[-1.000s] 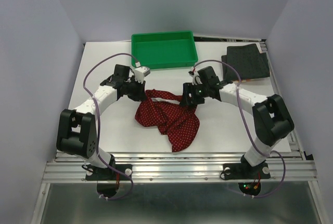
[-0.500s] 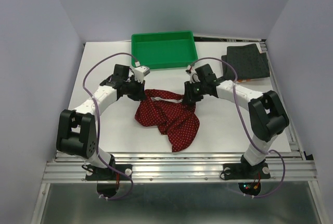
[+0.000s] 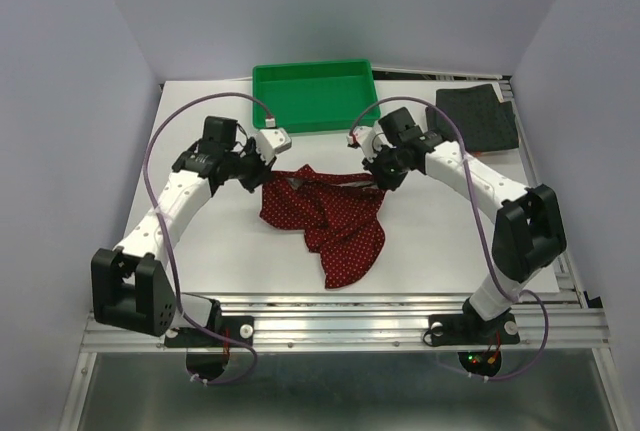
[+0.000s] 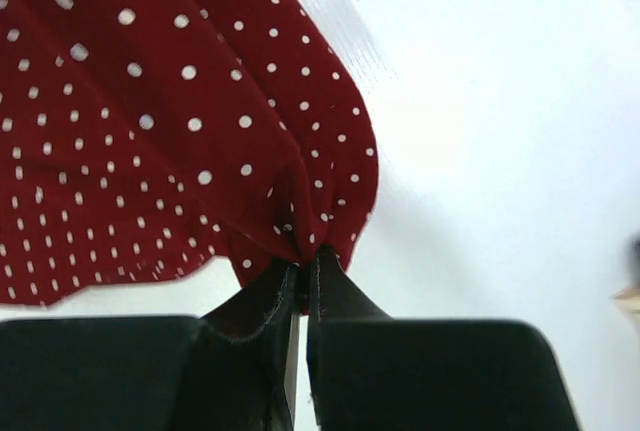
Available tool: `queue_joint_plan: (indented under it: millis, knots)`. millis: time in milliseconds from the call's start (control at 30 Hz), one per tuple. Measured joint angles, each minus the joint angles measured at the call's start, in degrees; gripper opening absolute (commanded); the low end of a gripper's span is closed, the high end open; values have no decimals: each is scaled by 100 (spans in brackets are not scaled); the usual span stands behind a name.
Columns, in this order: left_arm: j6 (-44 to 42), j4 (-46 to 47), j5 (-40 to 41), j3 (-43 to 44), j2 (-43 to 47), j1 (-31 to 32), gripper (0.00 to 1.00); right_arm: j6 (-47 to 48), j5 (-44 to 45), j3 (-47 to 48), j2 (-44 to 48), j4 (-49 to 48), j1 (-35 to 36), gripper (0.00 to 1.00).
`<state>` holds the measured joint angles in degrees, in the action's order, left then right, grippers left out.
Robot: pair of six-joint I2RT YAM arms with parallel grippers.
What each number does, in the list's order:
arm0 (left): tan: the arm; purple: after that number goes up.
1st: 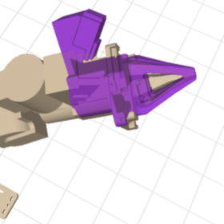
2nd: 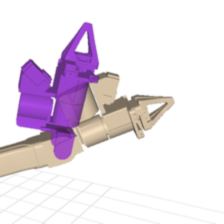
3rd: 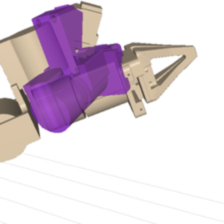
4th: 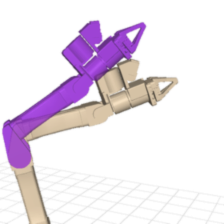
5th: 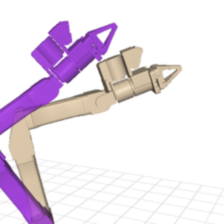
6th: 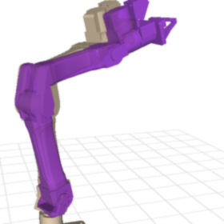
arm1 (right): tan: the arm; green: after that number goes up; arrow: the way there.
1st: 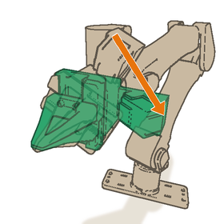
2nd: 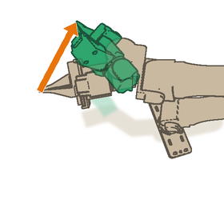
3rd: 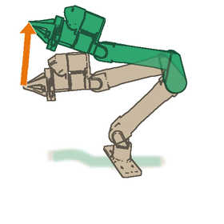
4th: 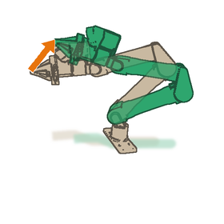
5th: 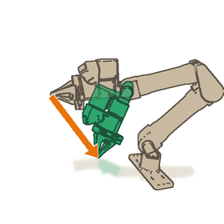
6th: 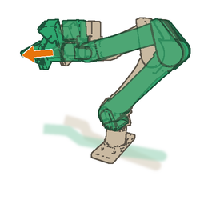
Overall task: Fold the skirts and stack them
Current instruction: Flatten the skirt out
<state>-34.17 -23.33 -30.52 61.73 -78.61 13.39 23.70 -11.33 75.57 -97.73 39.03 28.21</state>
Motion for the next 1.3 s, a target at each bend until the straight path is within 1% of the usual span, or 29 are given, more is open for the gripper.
queue_joint_plan:
  millis: [67,133,167,267,433,500,600,633,700,733,767,800,833,900,1000,1033,1067,1100,1133,1200,1267,1300]
  knots:
    - [-688,-328,-94,-26,289,11,9,538,15,247,127,387,0,3]
    - [-1209,-455,-131,-96,546,7,9,1029,-39,592,203,870,0,4]
    - [-1547,-459,-142,-223,748,4,10,1182,-105,723,205,1047,0,4]
    - [-2155,-422,-136,-546,990,4,12,1493,-310,914,131,1427,0,6]
    - [-2977,-433,-98,-898,772,4,12,2033,-844,984,-398,2164,2,11]
    - [-3442,-553,-144,-1117,752,7,12,2240,-1095,922,-581,2435,2,12]
    - [-3762,-643,-184,-1349,754,13,13,2406,-1451,791,-660,2763,2,13]
    - [-3766,-651,-195,-1386,752,11,18,2437,-1633,774,-693,2898,2,13]
    - [-3663,-614,-249,-1357,726,-7,21,2441,-1832,802,-785,3029,2,13]
    - [-3486,-669,-323,-1200,634,-26,20,2428,-1902,846,-872,3073,2,15]
    - [-3289,-706,-402,-999,494,-42,17,2347,-1919,942,-992,3099,0,18]
    - [-3128,-693,-472,-763,306,-55,4,2280,-1919,1027,-1091,3097,0,23]
    - [-2966,-706,-522,-481,76,-68,0,2201,-1899,1147,-1204,3088,0,36]
    - [-2524,-669,-566,90,-431,-87,0,1967,-1792,1510,-1421,3027,-4,37]
    - [-1908,-713,-573,866,-1084,-146,0,1517,-1464,1939,-1480,2649,-79,46]
    - [-1799,-730,-570,1014,-1231,-162,0,1399,-1340,2081,-1467,2485,-144,46]
    - [-1663,-780,-577,1163,-1384,-170,0,1248,-1165,2203,-1447,2271,-236,51]
    - [-1576,-826,-590,1296,-1532,-190,0,1182,-997,2295,-1429,2070,-339,58]
    - [-1456,-859,-590,1394,-1672,-190,0,1110,-748,2387,-1419,1860,-439,63]
    - [-1213,-896,-588,1491,-1950,-201,0,973,-149,2535,-1405,1410,-623,63]
    - [-988,-931,-579,1493,-2205,-201,0,916,94,2583,-1375,1139,-754,59]
    - [-909,-927,-581,1493,-2282,-201,0,890,140,2583,-1344,1049,-791,59]
